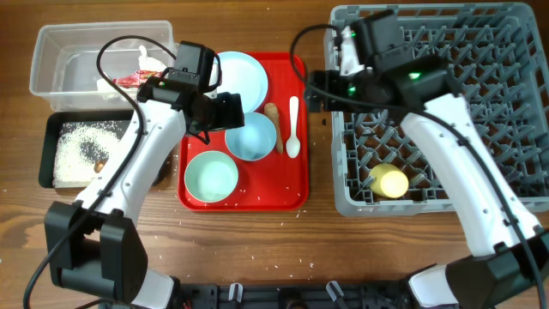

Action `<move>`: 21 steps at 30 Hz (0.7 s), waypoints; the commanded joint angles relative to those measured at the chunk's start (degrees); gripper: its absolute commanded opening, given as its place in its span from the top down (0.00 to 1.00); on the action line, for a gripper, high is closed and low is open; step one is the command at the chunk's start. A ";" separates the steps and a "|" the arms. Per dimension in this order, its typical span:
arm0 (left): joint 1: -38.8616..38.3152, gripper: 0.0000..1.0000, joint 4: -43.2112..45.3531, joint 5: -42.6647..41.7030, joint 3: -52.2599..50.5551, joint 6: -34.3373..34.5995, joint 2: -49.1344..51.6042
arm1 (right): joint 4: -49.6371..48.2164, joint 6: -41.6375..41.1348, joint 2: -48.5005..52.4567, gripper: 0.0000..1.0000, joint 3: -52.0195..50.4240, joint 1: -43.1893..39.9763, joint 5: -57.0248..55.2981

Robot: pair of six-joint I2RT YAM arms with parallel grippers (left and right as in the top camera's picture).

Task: Sort waste into correct bins and load items into the dishwasher rack
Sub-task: 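Grasp the blue bowl on the red tray with the right gripper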

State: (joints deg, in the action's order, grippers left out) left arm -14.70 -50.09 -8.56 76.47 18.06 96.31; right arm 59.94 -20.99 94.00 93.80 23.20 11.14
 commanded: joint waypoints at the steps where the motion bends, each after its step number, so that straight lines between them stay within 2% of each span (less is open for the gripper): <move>1: 1.49 0.19 -0.11 1.62 0.37 -1.09 -0.74 | -1.88 -3.91 2.97 0.13 -0.07 1.73 0.52; 6: 10.05 0.18 1.86 1.60 0.37 -0.85 -0.74 | -5.90 -10.23 10.08 0.34 -0.50 5.42 0.13; 9: 13.20 0.14 1.84 1.57 0.37 -0.87 -0.74 | -7.76 -15.28 15.72 0.43 -0.50 9.11 -4.55; 12: 13.53 0.00 1.81 1.62 0.37 -0.90 -0.74 | -8.52 -16.68 21.16 0.48 -0.50 11.28 -5.35; 15: 13.55 0.00 1.81 1.60 0.37 -0.90 -0.74 | -9.35 -16.65 24.63 0.58 -0.50 11.69 -5.33; 18: 13.53 0.00 1.84 1.60 0.37 -0.90 -0.74 | -9.42 -16.63 27.56 0.60 -0.50 11.78 -5.31; 21: 13.55 0.00 1.81 1.60 0.37 -0.90 -0.74 | -9.92 -16.48 28.44 0.68 -0.50 11.78 -5.16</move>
State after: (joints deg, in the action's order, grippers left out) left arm -1.43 -48.42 -7.29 76.47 17.69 96.31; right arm 50.41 -37.04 120.88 93.49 34.72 7.01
